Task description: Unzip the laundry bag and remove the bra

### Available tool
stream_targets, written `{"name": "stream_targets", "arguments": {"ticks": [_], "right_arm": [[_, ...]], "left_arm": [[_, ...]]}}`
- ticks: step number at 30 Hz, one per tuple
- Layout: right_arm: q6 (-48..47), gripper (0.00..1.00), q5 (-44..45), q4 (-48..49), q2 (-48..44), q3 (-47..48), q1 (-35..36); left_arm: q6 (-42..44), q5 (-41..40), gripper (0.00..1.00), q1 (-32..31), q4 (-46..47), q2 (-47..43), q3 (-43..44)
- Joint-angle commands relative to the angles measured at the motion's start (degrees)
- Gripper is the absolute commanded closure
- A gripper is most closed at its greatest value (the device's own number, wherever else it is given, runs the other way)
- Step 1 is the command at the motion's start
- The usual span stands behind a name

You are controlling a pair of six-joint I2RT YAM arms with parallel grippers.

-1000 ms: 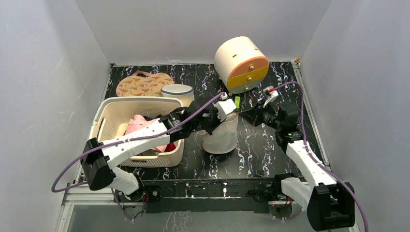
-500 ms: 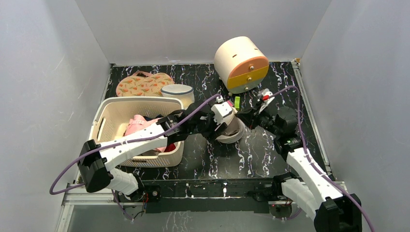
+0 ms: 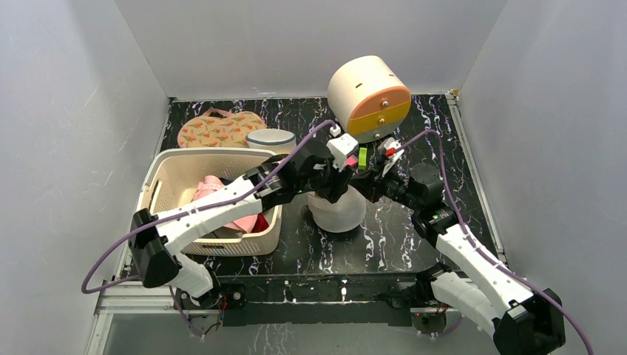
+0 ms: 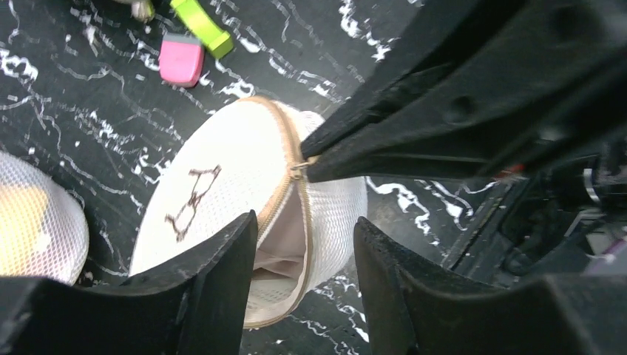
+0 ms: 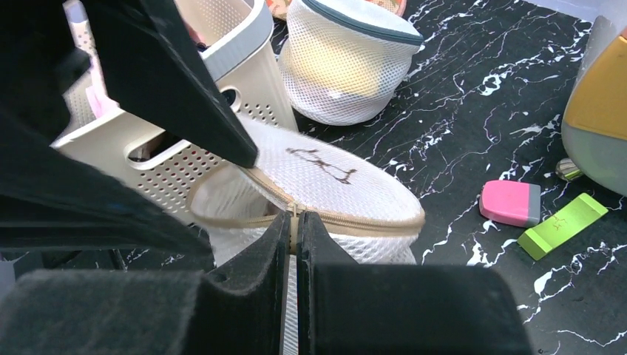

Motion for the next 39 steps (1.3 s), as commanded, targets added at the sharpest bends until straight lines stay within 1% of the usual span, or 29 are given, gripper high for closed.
{"name": "stream_targets", "arguments": {"ticks": [1, 5, 7, 9, 10, 14, 16, 17, 19, 22, 30, 32, 35, 36, 37, 39], "right_arm": [[0.5, 1.00, 1.3, 1.1, -0.5, 3.6, 1.0], [0.3, 1.00, 1.0, 0.3, -1.1, 3.6, 1.1], [0.2, 1.00, 0.2, 0.1, -1.0, 3.5, 1.1], [0.2, 1.00, -0.4, -0.2, -0.6, 3.6, 1.2], [0.1, 1.00, -0.7, -0.4, -0.4, 3.6, 1.2], [-0.4, 1.00, -1.2, -1.1, -0.3, 3.7, 1.2], [-0.5, 1.00, -1.5, -1.3, -0.4, 3.7, 1.2], [-0.6, 1.00, -1.6, -1.3, -0.5, 3.6, 1.2], [-0.6, 1.00, -1.5, -1.2, -0.7, 3.4, 1.2], [-0.3, 1.00, -1.4, -0.8, -0.9, 3.3, 1.2], [-0.7, 1.00, -2.1, -2.6, 0.2, 5.4, 1.2], [-1.2, 1.00, -2.3, -3.0, 0.2, 5.5, 1.2], [-0.7, 1.00, -1.6, -2.6, 0.0, 4.7, 1.2], [-0.3, 1.00, -1.6, -2.4, 0.1, 4.6, 1.2], [-0.2, 1.00, -2.1, -2.4, 0.2, 4.8, 1.2], [-0.2, 1.00, -2.3, -2.8, 0.3, 5.0, 1.2]], "left_arm": [[-0.1, -5.7, 0.52, 0.1, -3.3, 2.1, 2.4], [1.3, -6.8, 0.52, 0.2, -2.4, 2.4, 2.0], [2.4, -6.3, 0.54, 0.3, -2.3, 2.9, 2.2], [3.2, -6.3, 0.54, 0.2, -2.6, 3.4, 2.6], [3.6, -6.7, 0.51, 0.2, -3.3, 3.6, 3.1], [6.4, -7.6, 0.34, 0.3, -5.6, 3.3, 4.6], [7.2, -5.7, 0.32, 0.8, -6.3, 3.2, 5.4], [6.8, -4.7, 0.35, 1.4, -6.9, 3.5, 5.9], [6.2, -1.3, 0.44, 2.6, -8.4, 4.6, 6.8], [5.6, 0.4, 0.51, 2.8, -9.6, 6.1, 7.3], [4.7, 3.2, 0.54, 2.8, -8.1, 6.8, 4.7], [4.4, 3.1, 0.56, 2.8, -7.6, 7.0, 4.5], [4.0, 4.0, 0.55, 2.8, -6.2, 6.5, 3.9], [4.0, 4.0, 0.57, 2.8, -5.7, 6.4, 3.6], [4.6, 3.8, 0.63, 2.8, -5.6, 6.5, 3.5], [6.2, 2.9, 0.82, 2.8, -5.8, 7.0, 3.8]]}}
